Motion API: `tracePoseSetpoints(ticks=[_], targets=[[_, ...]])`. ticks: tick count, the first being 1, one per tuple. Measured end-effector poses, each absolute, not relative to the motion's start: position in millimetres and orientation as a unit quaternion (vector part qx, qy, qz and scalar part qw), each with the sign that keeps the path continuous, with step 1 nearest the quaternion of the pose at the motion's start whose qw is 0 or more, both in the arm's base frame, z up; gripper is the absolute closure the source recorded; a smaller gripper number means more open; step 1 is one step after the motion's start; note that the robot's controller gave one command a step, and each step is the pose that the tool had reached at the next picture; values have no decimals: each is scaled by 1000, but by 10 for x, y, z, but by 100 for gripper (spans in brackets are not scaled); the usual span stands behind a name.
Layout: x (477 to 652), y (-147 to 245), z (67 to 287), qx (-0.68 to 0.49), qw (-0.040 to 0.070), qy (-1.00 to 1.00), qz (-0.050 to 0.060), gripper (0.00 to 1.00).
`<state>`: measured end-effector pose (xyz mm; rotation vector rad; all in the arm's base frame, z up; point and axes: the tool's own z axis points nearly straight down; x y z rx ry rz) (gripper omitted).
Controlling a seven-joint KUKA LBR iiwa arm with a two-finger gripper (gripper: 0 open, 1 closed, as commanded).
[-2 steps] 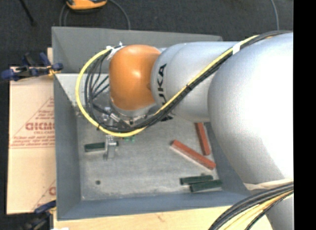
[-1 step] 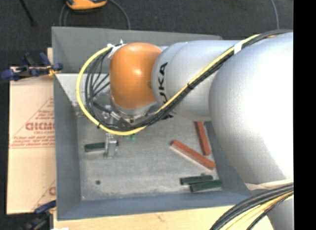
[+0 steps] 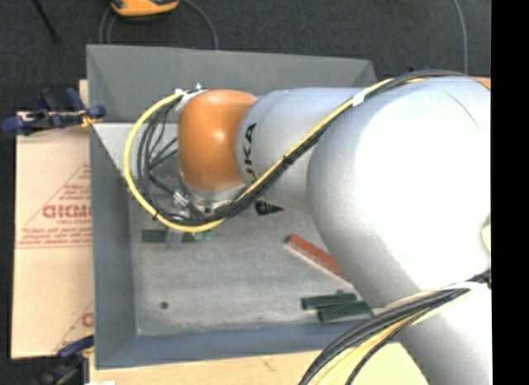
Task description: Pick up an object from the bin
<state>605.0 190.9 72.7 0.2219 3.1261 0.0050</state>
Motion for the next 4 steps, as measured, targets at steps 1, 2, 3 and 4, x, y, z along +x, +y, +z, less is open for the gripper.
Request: tracePoseSetpoints(ticks=[1,2,3,4], targets=[[6050,1909,727,71,4,997,2,100],[6157,1793,1023,77,-1,997,0,100],[6162,1807,1605,83,0,997,0,100],[6170,1821,2098,85,3,996,1,100]])
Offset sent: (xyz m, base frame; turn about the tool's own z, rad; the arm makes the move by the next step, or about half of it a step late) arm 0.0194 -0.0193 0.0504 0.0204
